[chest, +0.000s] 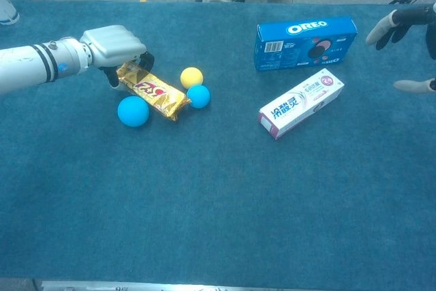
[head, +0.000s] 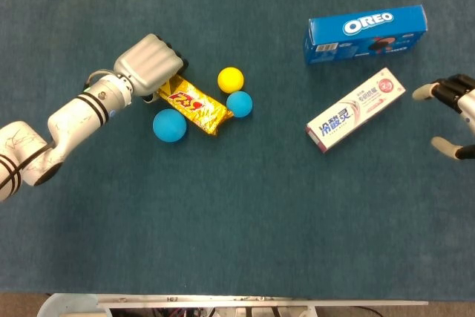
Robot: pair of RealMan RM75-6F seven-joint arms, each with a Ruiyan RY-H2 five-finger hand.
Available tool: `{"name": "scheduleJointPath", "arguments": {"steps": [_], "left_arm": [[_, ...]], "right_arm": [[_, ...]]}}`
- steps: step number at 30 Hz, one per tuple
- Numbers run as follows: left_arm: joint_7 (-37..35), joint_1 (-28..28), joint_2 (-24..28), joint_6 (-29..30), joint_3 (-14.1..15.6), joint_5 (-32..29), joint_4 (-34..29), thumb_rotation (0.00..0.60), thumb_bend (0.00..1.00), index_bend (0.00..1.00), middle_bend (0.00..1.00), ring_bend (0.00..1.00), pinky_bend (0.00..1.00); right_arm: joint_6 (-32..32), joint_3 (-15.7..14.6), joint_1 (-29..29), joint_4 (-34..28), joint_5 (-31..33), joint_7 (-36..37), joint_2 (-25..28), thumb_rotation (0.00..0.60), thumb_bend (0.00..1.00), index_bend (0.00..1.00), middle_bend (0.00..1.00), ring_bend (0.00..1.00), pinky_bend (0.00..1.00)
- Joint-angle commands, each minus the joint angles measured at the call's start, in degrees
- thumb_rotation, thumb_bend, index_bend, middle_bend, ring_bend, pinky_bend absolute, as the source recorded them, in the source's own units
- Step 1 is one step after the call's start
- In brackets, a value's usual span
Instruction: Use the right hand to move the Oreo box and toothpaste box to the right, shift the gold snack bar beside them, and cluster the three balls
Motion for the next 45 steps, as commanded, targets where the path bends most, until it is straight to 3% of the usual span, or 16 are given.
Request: {"name": "scheduleJointPath", "arguments": {"steps": [1, 10, 17, 25, 38, 45], "left_arm": [[-0.89, 0.37, 0.18, 0.85, 0.04, -0.17, 0.46, 0.6, 0.26, 0.51, 0.5, 0.44, 0.49], [-3.8, 1.45, 4.7, 2.32, -1.38, -2.85, -3.44, 0.6, 0.26, 0.52, 0.52, 0.46, 0.53], [-4.18, 1.51, 9.81, 0.21, -3.36, -7.18, -11.93, 0.6, 0.26, 0.52, 0.52, 0.46, 0.53], [2.66, 1.29, 13.1, -1.24, -5.6, -13.7, -21.73, 0.6, 0.26, 0.52, 0.53, 0.46, 0.53], [12.04, 1.06, 14.09, 1.85, -7.67, -19.9, -35.14, 0.6, 0.26, 0.53, 0.55, 0.46, 0.53], [18.89, 0.62, 14.22, 3.68, -7.29, -23.95, -42.47, 0.6, 0.26, 0.53, 0.56, 0.47, 0.53]], "right_arm": [[-0.05, 0.12, -0.02, -0.09, 0.1, -0.13, -0.04, 0.6, 0.18, 0.32, 0.39, 0.33, 0.59], [-0.49, 0.68, 0.15, -0.24, 0.42, -0.51, -0.49, 0.6, 0.18, 0.32, 0.39, 0.33, 0.59], [-0.99, 1.04, 0.34, -0.02, 0.94, -0.72, -0.91, 0.6, 0.18, 0.32, 0.39, 0.33, 0.59], [-1.21, 1.37, 0.57, 0.36, 0.76, -0.19, -1.38, 0.6, 0.18, 0.32, 0.39, 0.33, 0.59], [4.64, -0.86, -0.21, 0.28, -12.18, 7.27, -0.67, 0.6, 0.18, 0.32, 0.4, 0.33, 0.59], [6.57, -1.31, -0.62, 0.41, -14.03, 9.37, 0.19, 0.6, 0.18, 0.32, 0.4, 0.33, 0.59]]}}
